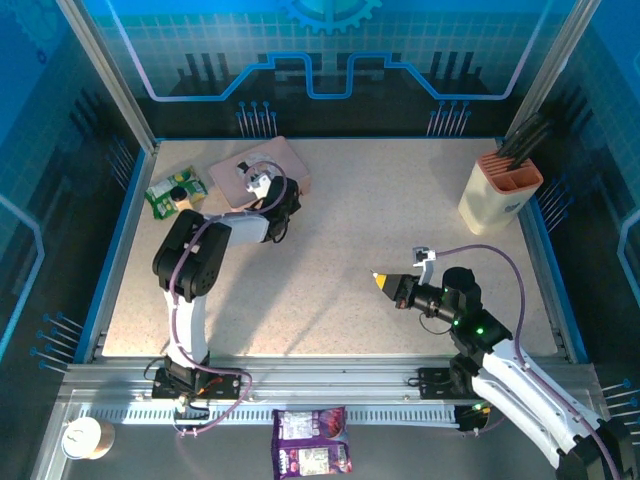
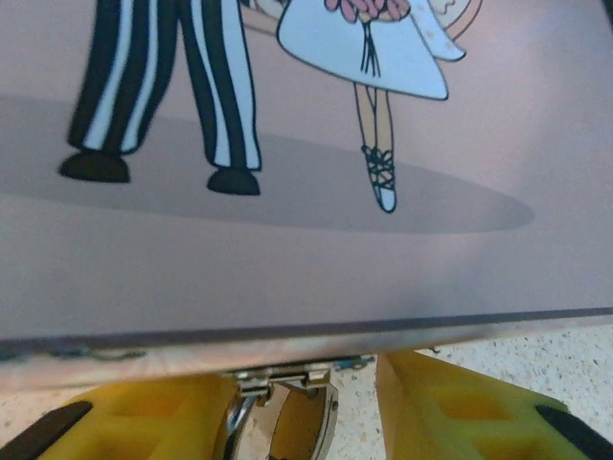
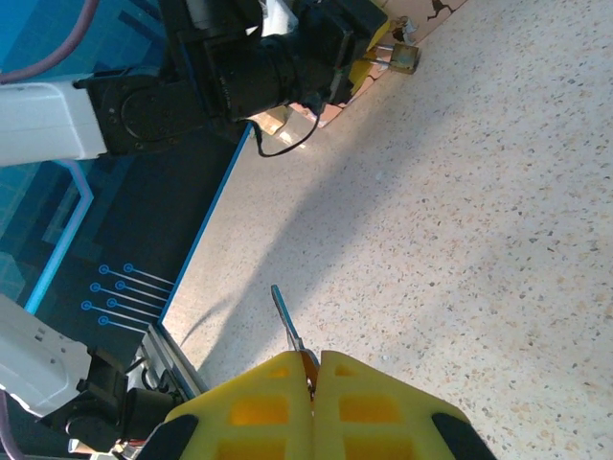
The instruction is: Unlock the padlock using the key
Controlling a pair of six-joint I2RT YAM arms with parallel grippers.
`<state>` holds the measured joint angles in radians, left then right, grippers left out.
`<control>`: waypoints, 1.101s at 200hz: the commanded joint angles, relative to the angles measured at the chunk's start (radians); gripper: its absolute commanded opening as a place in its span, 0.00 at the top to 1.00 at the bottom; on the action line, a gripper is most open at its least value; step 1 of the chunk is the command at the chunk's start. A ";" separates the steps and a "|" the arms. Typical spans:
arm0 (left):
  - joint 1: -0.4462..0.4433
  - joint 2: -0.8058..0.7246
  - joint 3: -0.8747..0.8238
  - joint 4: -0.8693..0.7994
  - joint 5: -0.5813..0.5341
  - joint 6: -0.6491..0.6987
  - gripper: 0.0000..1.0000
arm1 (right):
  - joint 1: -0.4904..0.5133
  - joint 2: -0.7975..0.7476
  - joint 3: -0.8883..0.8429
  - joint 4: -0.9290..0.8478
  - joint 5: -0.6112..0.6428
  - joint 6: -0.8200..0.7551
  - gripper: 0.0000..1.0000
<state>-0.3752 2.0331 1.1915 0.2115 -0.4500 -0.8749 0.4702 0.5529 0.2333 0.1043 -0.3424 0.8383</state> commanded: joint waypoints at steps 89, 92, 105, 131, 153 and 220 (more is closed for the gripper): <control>0.009 0.041 0.060 -0.021 0.005 0.110 0.96 | -0.007 -0.047 0.027 -0.083 0.016 -0.003 1.00; 0.007 0.040 0.060 -0.021 0.009 0.118 0.96 | -0.007 -0.050 0.028 -0.092 0.022 -0.003 1.00; -0.001 0.036 0.062 -0.021 0.032 0.166 0.98 | -0.012 -0.068 0.032 -0.138 0.053 -0.004 1.00; -0.025 0.012 0.032 -0.015 0.086 0.242 1.00 | -0.023 -0.107 0.040 -0.217 0.083 -0.021 1.00; -0.053 -0.017 0.000 -0.015 0.145 0.289 1.00 | -0.034 -0.125 0.047 -0.251 0.087 -0.025 1.00; -0.182 -0.074 -0.070 -0.027 0.270 0.377 1.00 | -0.040 -0.125 0.071 -0.291 0.102 -0.027 1.00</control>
<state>-0.4801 2.0087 1.1564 0.2306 -0.3061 -0.6231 0.4435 0.4377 0.2699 -0.1520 -0.2607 0.8257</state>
